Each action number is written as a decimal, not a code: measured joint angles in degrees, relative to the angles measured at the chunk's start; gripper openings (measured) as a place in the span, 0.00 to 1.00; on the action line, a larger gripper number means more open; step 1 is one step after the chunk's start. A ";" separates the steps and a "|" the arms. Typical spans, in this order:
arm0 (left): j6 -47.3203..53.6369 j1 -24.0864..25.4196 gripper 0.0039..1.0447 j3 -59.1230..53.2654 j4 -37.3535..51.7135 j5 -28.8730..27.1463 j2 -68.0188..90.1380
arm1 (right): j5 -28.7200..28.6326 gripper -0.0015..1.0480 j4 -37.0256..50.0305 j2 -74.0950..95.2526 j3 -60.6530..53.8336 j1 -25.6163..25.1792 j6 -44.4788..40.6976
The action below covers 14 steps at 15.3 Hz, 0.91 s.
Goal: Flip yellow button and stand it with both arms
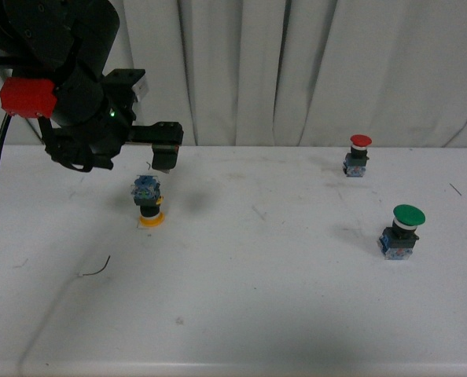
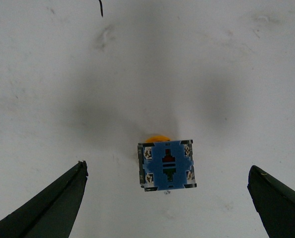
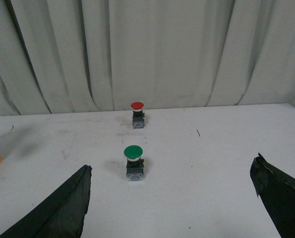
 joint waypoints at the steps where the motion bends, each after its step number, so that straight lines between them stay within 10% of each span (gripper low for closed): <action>1: -1.64 0.22 0.94 0.22 -1.14 0.90 0.74 | 0.00 0.94 0.00 0.00 0.00 0.00 0.00; 14: -1.64 -0.24 0.94 0.46 2.71 -0.02 4.39 | 0.00 0.94 0.00 0.00 0.00 0.00 0.00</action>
